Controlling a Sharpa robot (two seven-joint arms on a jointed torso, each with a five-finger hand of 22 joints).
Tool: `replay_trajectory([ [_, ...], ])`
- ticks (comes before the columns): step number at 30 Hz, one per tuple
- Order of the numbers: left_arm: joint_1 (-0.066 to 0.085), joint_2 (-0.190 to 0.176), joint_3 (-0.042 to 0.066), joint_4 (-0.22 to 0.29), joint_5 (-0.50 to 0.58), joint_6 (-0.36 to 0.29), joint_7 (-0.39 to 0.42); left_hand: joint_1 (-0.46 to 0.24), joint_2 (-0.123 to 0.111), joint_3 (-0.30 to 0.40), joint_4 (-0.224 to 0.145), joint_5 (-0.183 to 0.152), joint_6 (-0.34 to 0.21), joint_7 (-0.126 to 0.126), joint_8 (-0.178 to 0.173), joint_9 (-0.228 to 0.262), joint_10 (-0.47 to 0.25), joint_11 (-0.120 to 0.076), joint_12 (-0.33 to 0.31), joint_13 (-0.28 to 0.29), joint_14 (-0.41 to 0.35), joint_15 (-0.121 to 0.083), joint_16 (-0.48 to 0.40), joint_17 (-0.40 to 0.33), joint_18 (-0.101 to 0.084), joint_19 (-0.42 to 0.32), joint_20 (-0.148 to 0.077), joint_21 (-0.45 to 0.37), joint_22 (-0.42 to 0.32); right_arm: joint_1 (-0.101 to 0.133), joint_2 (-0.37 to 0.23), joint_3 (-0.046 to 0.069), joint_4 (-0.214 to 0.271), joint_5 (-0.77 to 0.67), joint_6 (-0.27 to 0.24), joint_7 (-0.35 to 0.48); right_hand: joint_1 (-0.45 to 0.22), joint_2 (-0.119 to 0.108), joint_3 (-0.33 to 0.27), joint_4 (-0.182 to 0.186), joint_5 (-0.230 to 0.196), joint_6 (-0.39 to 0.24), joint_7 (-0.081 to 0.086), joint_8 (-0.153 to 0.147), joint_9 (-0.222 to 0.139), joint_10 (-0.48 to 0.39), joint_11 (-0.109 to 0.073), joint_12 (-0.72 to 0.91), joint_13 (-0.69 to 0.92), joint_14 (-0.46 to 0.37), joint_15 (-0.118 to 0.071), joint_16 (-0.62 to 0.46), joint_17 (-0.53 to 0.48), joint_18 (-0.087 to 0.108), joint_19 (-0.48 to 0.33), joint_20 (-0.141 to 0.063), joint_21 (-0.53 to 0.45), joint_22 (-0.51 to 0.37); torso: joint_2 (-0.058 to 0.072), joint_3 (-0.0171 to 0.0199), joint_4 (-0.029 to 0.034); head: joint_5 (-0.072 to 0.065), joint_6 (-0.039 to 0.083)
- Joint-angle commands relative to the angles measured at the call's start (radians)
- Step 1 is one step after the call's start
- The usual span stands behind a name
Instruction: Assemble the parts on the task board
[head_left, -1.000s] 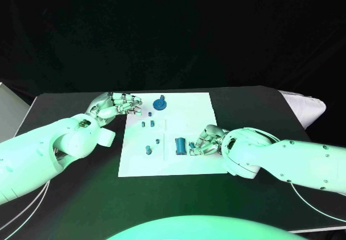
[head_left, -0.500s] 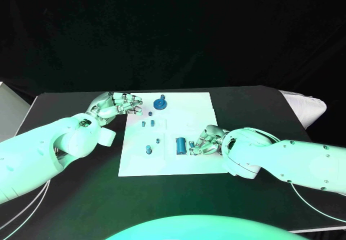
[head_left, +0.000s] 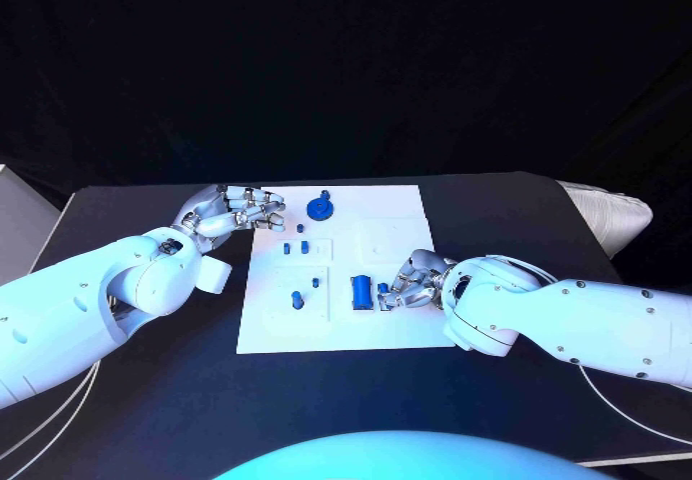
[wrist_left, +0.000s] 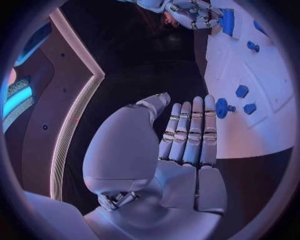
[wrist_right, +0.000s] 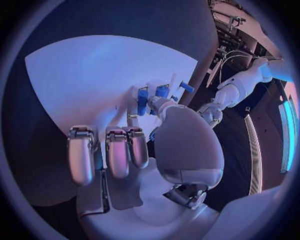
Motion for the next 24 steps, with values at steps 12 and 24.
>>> replay_trajectory([
  [12,0.000,0.003,0.001,0.000,-0.002,0.016,0.005,-0.001,0.014,-0.001,0.006,0.001,0.002,0.004,-0.005,-0.001,0.002,0.000,0.000,0.001,0.000,0.001,-0.005,0.002,0.010,0.009,0.000,-0.006,-0.001,-0.001,0.005,0.000,-0.004,0.023,-0.002,0.048,-0.072,-0.005,-0.077,0.002,0.010,-0.003,0.005,-0.007,0.000,0.081,0.002,-0.010,0.236,0.103,-0.003,0.004,0.263,-0.014,0.086,-0.003,-0.012,0.241,0.000,-0.0004,0.0003,-0.001,0.000],
  [24,-0.001,0.003,0.001,-0.001,-0.005,0.015,0.005,-0.001,0.014,-0.001,0.006,0.001,0.002,0.004,-0.005,-0.001,0.002,0.000,0.000,0.001,0.000,0.001,-0.005,0.002,0.010,0.009,0.000,-0.006,-0.001,-0.001,-0.030,0.000,0.011,0.022,0.019,0.062,0.017,0.006,-0.082,-0.017,-0.057,-0.005,0.003,-0.007,0.003,0.081,-0.001,-0.009,0.236,0.103,-0.005,0.004,0.263,-0.014,0.086,-0.004,-0.012,0.241,0.000,0.0004,0.0000,0.002,-0.002],
])
